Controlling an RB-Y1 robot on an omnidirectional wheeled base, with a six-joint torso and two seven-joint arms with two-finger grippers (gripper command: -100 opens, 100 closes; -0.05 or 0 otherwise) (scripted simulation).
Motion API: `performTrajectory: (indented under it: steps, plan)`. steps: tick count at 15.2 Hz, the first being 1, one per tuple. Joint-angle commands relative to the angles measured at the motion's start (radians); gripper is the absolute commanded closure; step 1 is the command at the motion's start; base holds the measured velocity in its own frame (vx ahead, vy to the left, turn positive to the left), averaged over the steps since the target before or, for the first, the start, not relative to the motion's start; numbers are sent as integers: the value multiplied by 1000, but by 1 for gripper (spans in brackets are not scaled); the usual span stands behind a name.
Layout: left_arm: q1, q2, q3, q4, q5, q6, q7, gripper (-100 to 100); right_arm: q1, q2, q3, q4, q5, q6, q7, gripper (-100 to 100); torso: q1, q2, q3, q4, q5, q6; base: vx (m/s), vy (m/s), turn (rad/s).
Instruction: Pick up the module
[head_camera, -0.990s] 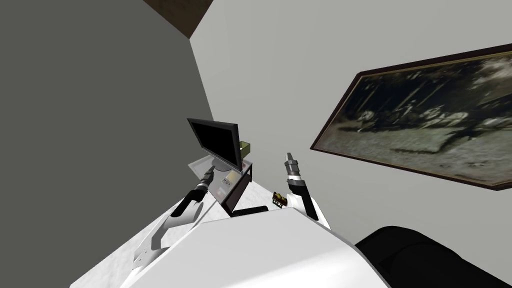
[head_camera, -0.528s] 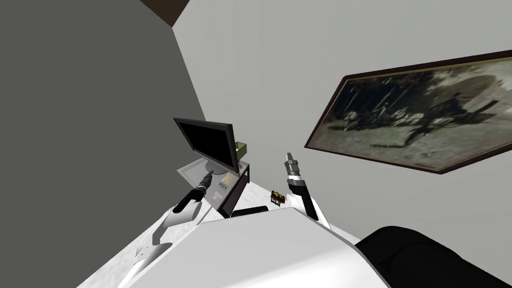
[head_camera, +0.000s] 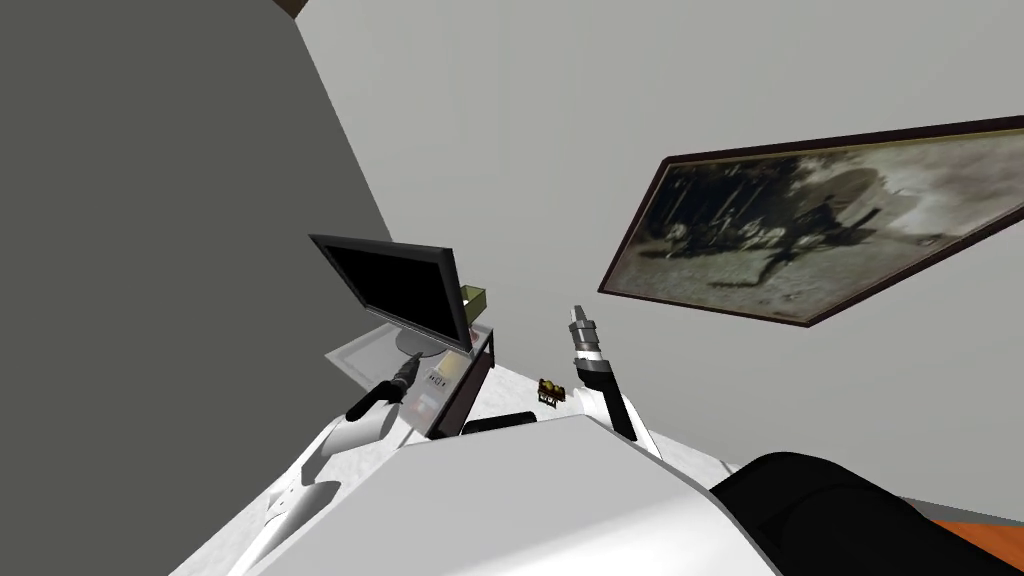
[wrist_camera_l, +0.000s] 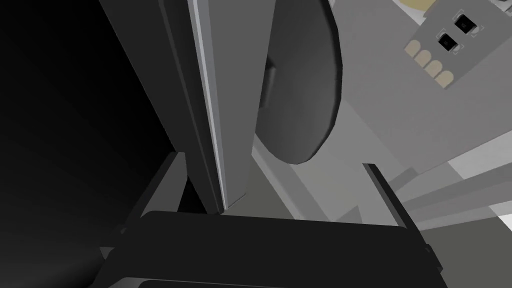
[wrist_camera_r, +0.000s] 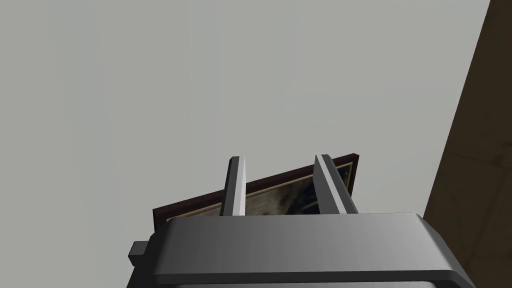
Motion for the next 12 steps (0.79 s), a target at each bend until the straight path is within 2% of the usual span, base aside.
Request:
performTrajectory:
  steps: [1,2,3,5,6,8,9,11,12]
  plan:
    - [-19,6,11,50,20,50,-16,-100,0,0,0,0,0,0,0,0,0,0,0,0,0,0,26,12,-182]
    - [-19,6,11,52,20,67,-16,-100,0,0,0,0,0,0,0,0,0,0,0,0,0,1,31,17,-226]
    - [-33,13,21,77,39,90,-29,-100,0,0,0,0,0,0,0,0,0,0,0,0,0,0,35,23,-255]
    - [-33,13,21,94,39,120,-29,-100,0,0,0,0,0,0,0,0,1,-1,-1,0,0,0,30,26,-147]
    - [-47,20,30,132,58,150,-41,-100,0,0,0,0,0,0,0,0,1,-1,0,0,0,0,29,19,-183]
    - [-47,20,30,134,58,173,-41,-100,0,0,0,0,0,0,0,0,1,-1,0,0,0,0,25,20,-124]
    - [-60,26,39,168,76,213,-53,-100,0,0,0,0,0,0,0,0,0,0,0,0,0,0,22,16,-145]
    - [-60,26,39,174,76,224,-53,-100,0,0,0,0,0,0,0,0,1,0,0,0,0,0,21,18,-141]
    - [-73,32,48,213,94,260,-65,-100,0,0,0,0,0,0,0,0,0,0,0,0,0,0,24,17,-206]
